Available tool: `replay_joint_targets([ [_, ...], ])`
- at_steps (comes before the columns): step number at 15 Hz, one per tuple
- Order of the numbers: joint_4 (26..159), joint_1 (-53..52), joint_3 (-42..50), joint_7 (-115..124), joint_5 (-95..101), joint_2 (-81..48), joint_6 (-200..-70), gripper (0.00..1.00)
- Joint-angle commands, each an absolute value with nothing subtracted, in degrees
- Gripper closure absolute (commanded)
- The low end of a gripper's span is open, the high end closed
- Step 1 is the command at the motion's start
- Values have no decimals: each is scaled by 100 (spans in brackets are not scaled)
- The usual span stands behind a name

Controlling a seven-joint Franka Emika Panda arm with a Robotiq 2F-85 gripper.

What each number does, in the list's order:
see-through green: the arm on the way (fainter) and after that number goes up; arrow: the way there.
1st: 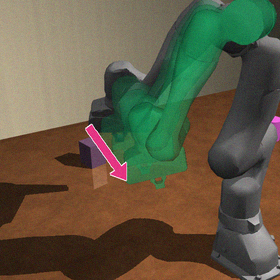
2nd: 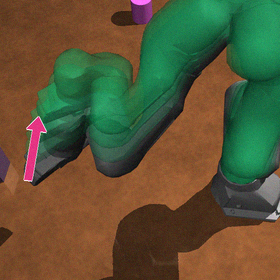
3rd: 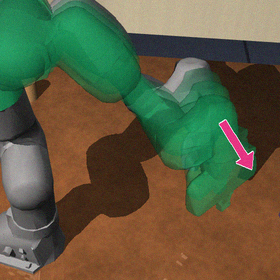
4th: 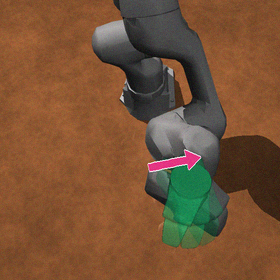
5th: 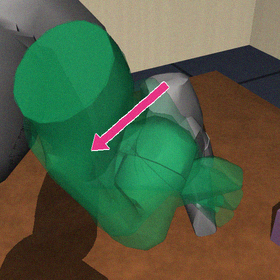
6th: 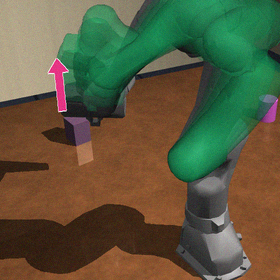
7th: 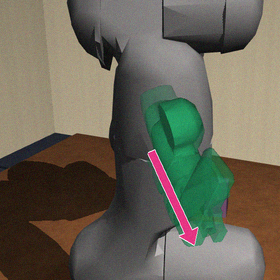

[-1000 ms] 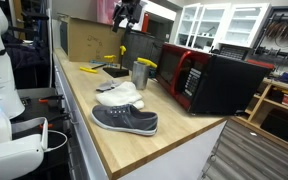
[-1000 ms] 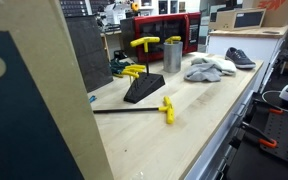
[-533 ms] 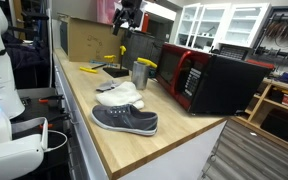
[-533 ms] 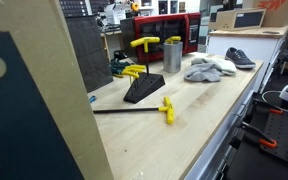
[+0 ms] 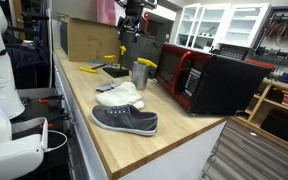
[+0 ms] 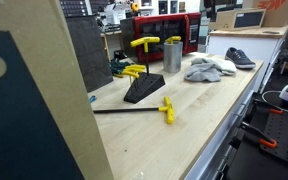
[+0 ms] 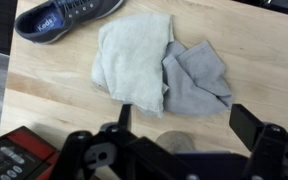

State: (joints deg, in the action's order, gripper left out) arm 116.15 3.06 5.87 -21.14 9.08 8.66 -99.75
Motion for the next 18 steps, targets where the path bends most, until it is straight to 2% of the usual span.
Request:
replay_joint_targets([
  [1, 11320, 212, 440, -2100, 947, 633, -10187, 0],
  [7, 10878, -44, 154, -2518, 723, 438, -10157, 0],
  [18, 11201, -180, 29, -2618, 390, 408, -10720, 0],
])
